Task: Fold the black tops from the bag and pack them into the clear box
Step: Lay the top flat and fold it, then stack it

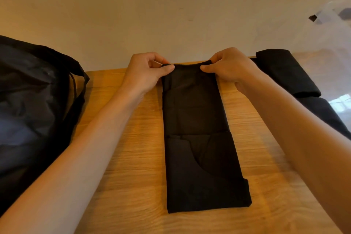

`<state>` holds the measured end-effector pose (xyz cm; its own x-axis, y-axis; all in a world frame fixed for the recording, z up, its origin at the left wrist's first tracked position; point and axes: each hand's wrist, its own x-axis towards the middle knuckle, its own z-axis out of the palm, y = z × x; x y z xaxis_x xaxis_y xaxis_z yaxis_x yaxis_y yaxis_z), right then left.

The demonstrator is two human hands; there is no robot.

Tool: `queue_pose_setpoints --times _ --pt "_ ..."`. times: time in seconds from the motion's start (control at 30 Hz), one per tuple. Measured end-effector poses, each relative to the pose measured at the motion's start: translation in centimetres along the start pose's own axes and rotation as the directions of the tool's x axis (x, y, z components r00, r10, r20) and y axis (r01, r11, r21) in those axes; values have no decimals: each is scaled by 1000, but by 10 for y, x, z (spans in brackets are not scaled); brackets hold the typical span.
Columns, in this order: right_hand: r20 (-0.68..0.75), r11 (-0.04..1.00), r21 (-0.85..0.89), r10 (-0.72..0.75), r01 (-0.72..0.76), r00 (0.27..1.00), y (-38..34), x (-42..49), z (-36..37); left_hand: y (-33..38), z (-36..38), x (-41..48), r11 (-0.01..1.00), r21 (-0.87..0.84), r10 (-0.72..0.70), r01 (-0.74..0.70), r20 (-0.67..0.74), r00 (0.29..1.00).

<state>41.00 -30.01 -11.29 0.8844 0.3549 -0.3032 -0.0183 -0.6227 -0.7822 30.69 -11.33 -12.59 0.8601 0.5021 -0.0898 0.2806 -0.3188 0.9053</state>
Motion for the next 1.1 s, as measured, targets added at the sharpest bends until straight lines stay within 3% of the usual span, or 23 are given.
queue_pose_setpoints --times 0.27,0.5,0.73,0.87,1.1 --pt "-26 999 -22 36 -36 999 -1 6 -2 -1 2 1 998 67 -8 9 -8 1000" --pt "-1 996 72 52 -52 999 0 1 -14 4 -2 -1 995 -8 -98 98 12 995" --pt "56 979 196 37 -48 998 7 1 -21 12 -5 -4 971 -214 -103 109 38 994" --pt "65 976 206 -83 68 994 11 -6 -22 14 -7 -8 952 -282 -111 122 55 992" --pt "69 929 158 -348 334 935 15 -38 -30 8 -16 -33 952 -290 131 -99 93 987"
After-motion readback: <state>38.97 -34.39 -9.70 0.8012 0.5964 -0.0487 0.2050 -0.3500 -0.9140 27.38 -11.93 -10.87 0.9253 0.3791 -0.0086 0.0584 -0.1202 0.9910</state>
